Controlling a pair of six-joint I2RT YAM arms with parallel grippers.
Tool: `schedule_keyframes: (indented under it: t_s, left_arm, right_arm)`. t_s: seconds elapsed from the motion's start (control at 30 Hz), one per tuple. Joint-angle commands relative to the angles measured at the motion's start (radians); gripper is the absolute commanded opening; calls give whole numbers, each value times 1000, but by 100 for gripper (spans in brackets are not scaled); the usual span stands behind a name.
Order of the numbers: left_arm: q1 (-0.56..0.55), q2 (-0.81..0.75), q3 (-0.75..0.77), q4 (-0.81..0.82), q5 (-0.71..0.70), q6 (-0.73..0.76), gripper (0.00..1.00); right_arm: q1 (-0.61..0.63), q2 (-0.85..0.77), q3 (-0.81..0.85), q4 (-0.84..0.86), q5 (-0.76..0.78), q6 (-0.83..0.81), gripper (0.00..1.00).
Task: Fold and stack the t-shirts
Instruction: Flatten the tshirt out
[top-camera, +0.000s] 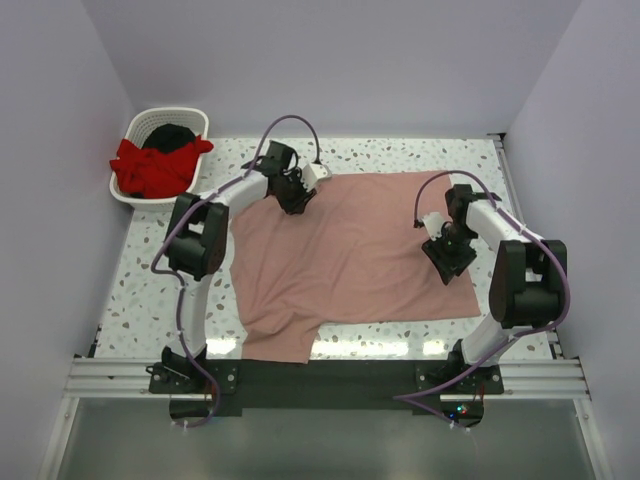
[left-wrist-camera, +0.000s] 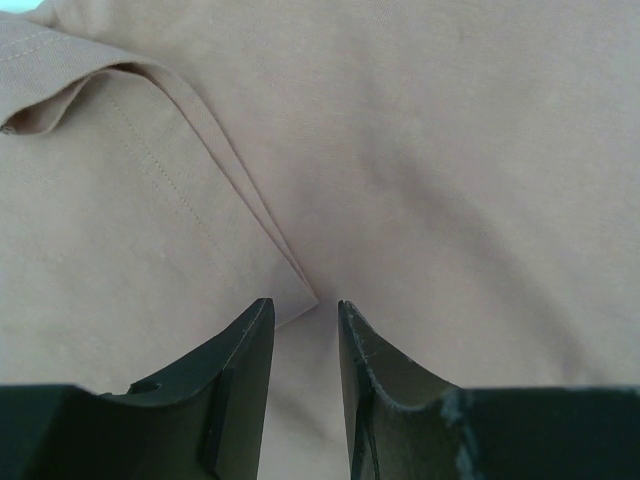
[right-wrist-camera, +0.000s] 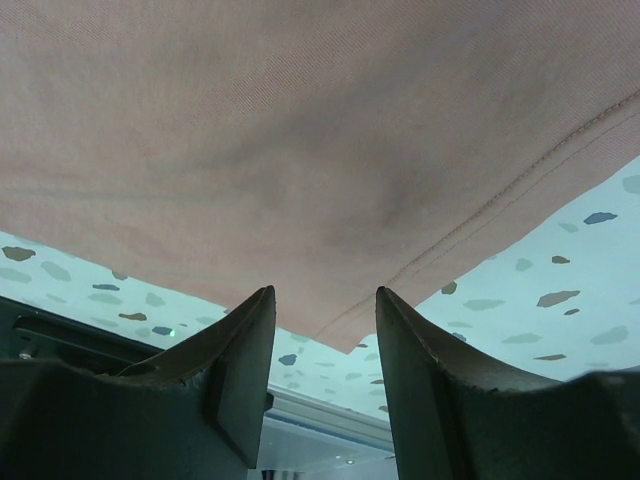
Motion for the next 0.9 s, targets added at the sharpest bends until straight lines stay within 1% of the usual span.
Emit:
schedule_keyframes:
  t_s: [0.0,0.13,0.23,0.27,0.33,0.47,0.53,0.57,0.63,0.67,0.73,0.87]
  left_arm:
    - [2,22,53,33,21,-12,37]
    - [2,40,75,33,8,-10,37]
    - [2,52,86,33,3,-9,35]
    - [2,57,90,31,0,-9,31]
    - [2,60,93,31,-3,-6,29]
    - [4,63,100,36,-9,-9,18]
    - [4,62,101,37,-11,-9,14]
    - [4,60,100,42,-14,-9,10]
    - [5,56,101,47,-15,-10,6]
    - [7,49,101,51,-15,-14,2]
    - [9,39,95,63,-14,-15,0]
    - [15,10,101,88,-37,-7,0]
  right_arm:
    - [0,7,12,16,20,-13,49]
    - [0,8,14,12,27,-19,49]
    - [0,10,14,14,35,-22,49]
    - [0,11,14,14,36,-22,49]
    - [0,16,15,14,38,-25,49]
    - [2,24,14,16,41,-26,49]
    - [0,27,14,17,41,-26,48]
    - [0,28,14,17,41,-28,48]
    - [0,30,12,19,41,-29,48]
    - [-1,31,12,19,41,-29,48]
    - [0,31,12,19,41,-31,48]
    - [0,31,9,19,41,-33,48]
